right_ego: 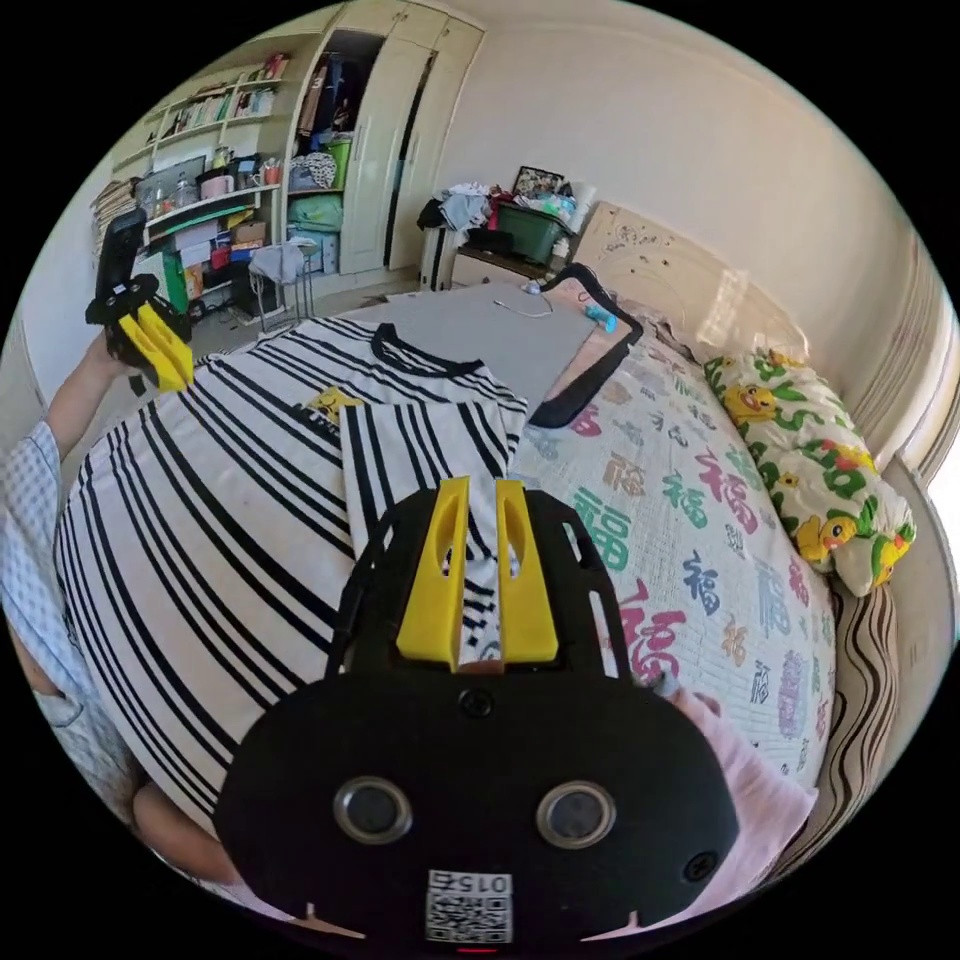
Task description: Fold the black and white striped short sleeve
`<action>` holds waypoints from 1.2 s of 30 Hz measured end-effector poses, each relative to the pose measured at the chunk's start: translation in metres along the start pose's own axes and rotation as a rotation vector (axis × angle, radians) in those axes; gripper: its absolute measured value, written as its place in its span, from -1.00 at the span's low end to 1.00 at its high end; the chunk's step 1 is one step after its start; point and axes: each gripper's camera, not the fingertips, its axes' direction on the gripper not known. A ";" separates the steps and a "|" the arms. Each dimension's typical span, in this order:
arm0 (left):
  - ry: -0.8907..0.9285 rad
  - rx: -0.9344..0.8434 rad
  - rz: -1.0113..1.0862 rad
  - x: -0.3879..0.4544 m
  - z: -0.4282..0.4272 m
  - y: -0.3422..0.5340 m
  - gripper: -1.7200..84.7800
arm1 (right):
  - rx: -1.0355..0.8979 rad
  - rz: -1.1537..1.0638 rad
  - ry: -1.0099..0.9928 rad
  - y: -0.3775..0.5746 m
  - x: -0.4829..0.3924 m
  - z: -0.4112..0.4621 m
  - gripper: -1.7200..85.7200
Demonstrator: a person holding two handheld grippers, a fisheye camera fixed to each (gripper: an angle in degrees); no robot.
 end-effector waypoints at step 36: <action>0.133 0.535 -0.592 -0.153 -0.096 0.539 -0.89 | -0.816 -0.845 0.231 -0.213 -0.539 0.575 -0.97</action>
